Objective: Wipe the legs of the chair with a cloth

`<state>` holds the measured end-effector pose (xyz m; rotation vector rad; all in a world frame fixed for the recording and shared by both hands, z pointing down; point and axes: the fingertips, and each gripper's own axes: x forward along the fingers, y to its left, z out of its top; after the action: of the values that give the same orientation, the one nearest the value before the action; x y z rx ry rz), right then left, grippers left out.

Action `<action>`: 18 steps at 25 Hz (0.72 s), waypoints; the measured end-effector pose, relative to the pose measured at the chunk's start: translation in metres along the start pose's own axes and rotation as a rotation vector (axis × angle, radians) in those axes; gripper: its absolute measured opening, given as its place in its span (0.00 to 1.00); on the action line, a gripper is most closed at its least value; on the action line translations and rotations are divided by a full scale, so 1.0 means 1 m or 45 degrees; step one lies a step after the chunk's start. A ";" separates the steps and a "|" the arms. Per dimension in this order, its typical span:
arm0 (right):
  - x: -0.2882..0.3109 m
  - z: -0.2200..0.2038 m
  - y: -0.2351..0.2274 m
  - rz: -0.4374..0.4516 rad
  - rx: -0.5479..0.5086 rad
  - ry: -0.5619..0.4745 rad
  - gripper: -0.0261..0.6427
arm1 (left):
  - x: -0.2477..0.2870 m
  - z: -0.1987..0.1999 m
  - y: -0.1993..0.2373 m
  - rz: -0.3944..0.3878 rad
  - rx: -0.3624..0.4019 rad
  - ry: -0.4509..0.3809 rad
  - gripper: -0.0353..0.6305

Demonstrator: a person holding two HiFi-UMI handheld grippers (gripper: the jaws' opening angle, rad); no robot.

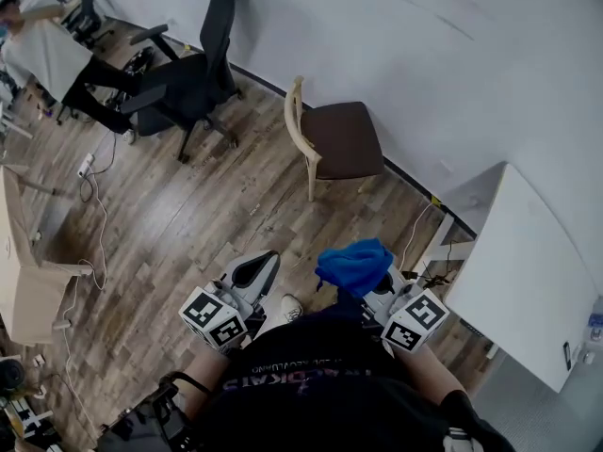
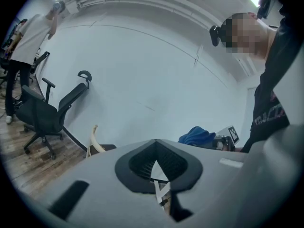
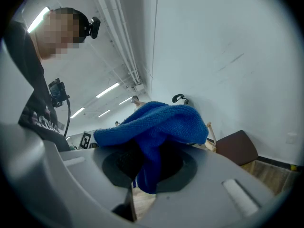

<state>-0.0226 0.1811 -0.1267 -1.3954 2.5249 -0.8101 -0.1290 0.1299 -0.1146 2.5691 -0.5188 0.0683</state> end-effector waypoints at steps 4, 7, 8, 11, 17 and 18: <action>-0.007 -0.014 0.021 -0.038 -0.002 -0.018 0.14 | -0.023 -0.006 -0.009 -0.033 0.021 0.009 0.05; -0.010 -0.024 0.035 -0.058 -0.005 -0.033 0.14 | -0.038 -0.011 -0.010 -0.050 0.029 0.010 0.05; -0.011 -0.027 0.039 -0.063 -0.009 -0.038 0.14 | -0.042 -0.014 -0.011 -0.054 0.030 0.011 0.05; -0.015 -0.033 0.049 -0.080 -0.016 -0.049 0.14 | -0.054 -0.019 -0.013 -0.065 0.024 0.015 0.05; -0.018 -0.039 0.067 -0.080 -0.052 -0.046 0.14 | -0.069 -0.024 -0.018 -0.074 0.023 -0.003 0.05; -0.017 -0.039 0.068 -0.078 -0.057 -0.043 0.14 | -0.069 -0.024 -0.018 -0.073 0.022 -0.008 0.05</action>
<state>-0.0776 0.2390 -0.1316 -1.4942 2.5012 -0.7375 -0.1853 0.1803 -0.1128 2.5998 -0.4484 0.0451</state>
